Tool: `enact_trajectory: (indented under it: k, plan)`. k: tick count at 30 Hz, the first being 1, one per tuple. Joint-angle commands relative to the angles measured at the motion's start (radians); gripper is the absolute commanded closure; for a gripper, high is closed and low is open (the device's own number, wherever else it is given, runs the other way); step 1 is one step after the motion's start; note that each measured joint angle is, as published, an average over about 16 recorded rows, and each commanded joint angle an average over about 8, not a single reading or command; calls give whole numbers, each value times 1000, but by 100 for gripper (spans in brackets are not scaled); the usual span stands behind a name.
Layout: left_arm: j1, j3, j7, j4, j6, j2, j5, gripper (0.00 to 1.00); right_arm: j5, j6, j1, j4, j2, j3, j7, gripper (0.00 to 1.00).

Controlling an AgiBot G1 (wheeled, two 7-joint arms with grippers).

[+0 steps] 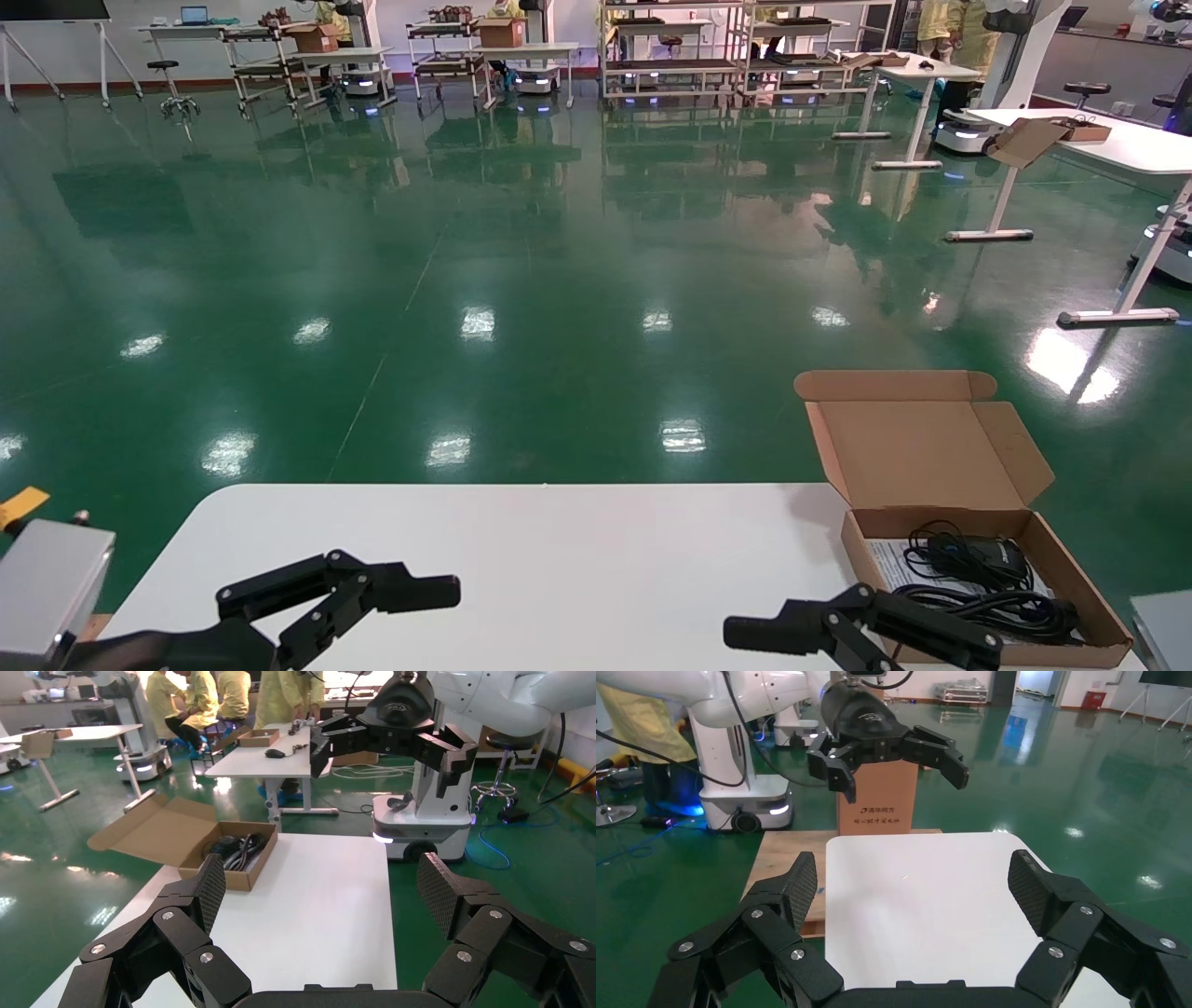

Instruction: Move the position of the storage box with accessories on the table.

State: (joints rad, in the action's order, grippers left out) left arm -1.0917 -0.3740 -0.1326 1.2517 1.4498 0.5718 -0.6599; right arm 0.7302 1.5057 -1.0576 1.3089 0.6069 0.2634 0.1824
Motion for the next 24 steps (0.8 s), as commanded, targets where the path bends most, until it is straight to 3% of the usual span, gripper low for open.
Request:
enact_trajectory:
  k: [1, 24]
  plan:
    - [0, 0, 0, 0, 0, 0, 0, 0, 0, -1, -2, -4, 0, 2, 1, 0]
    - [0, 0, 0, 0, 0, 0, 0, 0, 0, -10, -17, -27, 4, 17, 6, 0]
